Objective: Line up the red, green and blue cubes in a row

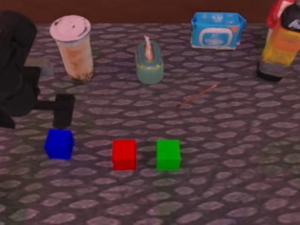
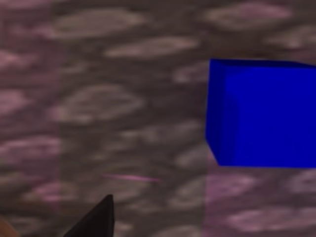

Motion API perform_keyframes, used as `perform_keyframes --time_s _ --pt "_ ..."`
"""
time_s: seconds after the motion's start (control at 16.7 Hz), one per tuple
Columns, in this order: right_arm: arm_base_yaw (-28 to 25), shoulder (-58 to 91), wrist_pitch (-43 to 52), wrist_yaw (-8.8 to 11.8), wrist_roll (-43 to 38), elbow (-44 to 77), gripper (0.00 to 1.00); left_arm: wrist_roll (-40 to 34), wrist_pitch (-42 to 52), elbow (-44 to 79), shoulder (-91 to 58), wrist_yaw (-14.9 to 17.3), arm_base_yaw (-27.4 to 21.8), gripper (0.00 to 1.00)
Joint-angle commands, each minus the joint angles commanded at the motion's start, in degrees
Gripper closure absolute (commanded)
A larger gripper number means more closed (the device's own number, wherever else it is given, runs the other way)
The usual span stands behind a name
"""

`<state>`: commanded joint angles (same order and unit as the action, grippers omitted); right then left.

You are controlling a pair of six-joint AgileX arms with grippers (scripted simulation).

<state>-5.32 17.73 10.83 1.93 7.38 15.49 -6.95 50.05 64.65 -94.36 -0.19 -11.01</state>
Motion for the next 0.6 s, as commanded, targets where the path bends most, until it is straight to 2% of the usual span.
perform_keyframes --time_s 0.3,0.6 --pt "4.1 -15.4 -9.1 -1.6 -6.2 -13.3 0.0 -1.1 6.4 9.9 -12.3 0.2 -1.5 0.0" --pt "4.7 -17.7 -10.8 -1.9 -7.4 -15.5 0.0 -1.3 7.4 11.6 -14.5 0.2 -1.8 0.0"
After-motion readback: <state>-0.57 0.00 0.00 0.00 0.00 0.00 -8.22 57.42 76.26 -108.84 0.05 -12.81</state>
